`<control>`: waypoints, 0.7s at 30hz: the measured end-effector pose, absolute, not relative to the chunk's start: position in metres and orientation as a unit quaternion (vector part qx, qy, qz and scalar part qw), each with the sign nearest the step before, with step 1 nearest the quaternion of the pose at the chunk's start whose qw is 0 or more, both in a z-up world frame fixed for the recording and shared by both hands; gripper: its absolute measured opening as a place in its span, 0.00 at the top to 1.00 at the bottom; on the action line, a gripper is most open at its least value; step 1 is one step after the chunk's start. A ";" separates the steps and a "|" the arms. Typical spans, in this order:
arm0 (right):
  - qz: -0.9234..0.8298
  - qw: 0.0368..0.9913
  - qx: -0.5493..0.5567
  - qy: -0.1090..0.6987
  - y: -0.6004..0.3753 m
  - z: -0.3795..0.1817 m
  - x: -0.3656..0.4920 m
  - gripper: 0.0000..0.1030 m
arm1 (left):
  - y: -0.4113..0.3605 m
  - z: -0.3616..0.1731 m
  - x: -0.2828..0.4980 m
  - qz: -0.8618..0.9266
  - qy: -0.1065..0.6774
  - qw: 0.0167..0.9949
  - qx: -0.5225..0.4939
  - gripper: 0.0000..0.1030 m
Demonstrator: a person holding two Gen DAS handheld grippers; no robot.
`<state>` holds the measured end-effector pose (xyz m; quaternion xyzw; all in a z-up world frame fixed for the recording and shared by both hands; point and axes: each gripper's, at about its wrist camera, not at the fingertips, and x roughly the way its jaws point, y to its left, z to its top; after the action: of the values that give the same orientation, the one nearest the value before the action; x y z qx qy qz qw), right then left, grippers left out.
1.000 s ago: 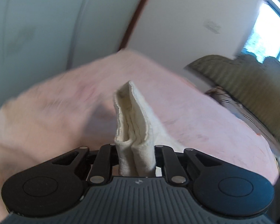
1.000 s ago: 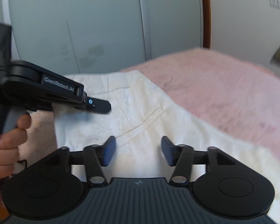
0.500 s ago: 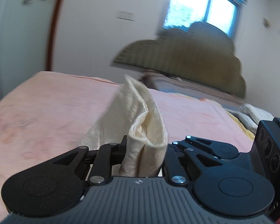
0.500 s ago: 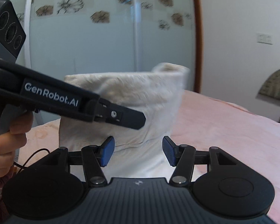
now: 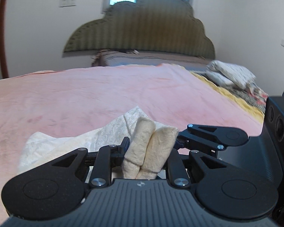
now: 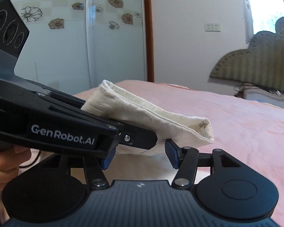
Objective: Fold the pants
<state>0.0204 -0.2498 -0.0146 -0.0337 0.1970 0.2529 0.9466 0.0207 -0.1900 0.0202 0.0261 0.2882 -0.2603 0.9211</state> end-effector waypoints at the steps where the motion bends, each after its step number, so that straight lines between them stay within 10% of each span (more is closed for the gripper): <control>1: 0.247 0.947 -0.033 0.201 -0.255 -0.016 0.018 0.45 | -0.195 0.017 0.020 -0.263 0.292 0.919 0.031 0.81; 9: 0.222 0.946 -0.013 0.235 -0.274 -0.039 0.007 0.44 | -0.214 -0.008 0.015 -0.276 0.319 0.905 0.047 0.80; 21: 0.041 0.948 0.023 0.315 -0.326 -0.047 -0.057 0.31 | -0.208 -0.024 0.022 -0.350 0.372 0.860 0.025 0.47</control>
<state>-0.0568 -0.3264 -0.0474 0.0229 0.3149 0.0411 0.9480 0.0217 -0.2083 -0.0235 0.0249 0.3717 -0.3495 0.8597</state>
